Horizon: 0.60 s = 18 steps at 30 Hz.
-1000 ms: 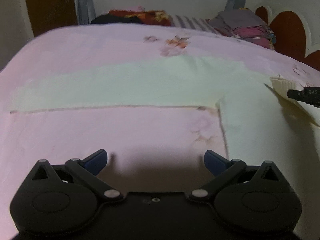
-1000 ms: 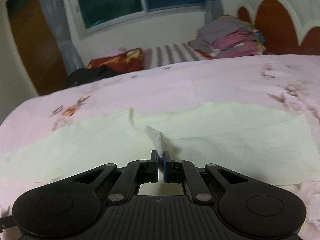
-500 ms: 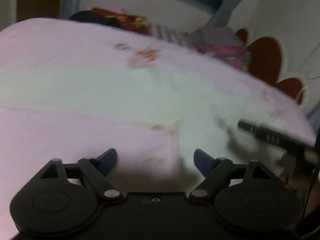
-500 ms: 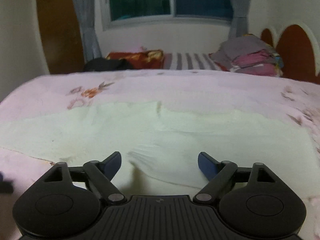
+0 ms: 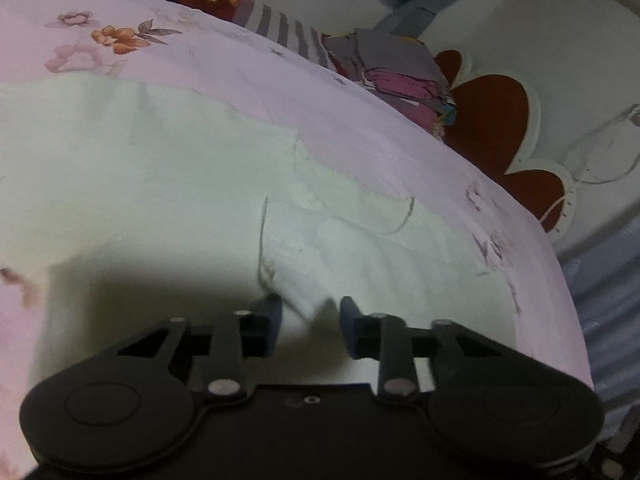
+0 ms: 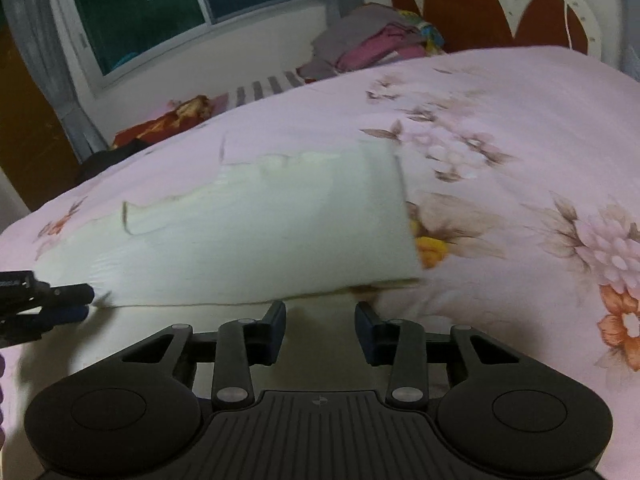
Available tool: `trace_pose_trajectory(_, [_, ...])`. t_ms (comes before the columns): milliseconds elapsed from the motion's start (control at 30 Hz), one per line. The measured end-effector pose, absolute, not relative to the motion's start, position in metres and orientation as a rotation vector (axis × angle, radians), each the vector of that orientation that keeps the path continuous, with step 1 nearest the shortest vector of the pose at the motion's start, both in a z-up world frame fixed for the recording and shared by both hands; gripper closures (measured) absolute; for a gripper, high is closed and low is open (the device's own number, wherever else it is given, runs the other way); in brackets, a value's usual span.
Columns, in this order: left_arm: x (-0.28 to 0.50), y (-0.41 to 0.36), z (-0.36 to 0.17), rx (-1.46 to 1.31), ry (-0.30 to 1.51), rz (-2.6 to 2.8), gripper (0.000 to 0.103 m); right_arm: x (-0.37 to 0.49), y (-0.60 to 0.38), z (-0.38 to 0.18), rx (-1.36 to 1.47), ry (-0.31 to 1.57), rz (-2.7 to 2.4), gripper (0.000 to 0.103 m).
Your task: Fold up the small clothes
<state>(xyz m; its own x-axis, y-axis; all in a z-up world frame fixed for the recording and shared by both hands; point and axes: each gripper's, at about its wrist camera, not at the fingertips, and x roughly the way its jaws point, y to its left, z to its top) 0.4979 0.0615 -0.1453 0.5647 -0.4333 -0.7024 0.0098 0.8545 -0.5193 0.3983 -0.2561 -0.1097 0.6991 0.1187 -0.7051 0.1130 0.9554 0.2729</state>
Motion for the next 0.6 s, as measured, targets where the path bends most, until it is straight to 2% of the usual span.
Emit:
trace_pose_trajectory(67, [0.501,0.059,-0.148,-0.495,0.939,-0.261,0.094,0.400,-0.265,-0.112,0.323,0.814,0.002,0.064])
trace_pose_trajectory(100, [0.502,0.056,-0.149,-0.483,0.935,-0.259,0.100,0.401,-0.268,-0.113,0.330,0.818,0.002,0.064])
trace_pose_trajectory(333, [0.476,0.079,-0.115,-0.462,0.791,-0.234,0.099,0.403,-0.279,-0.117,0.333,0.825,0.016,0.064])
trace_pose_trajectory(600, [0.463,0.121,-0.107,-0.454,0.758,-0.134,0.099,0.413,-0.283,-0.119,0.307,0.827,0.012,0.064])
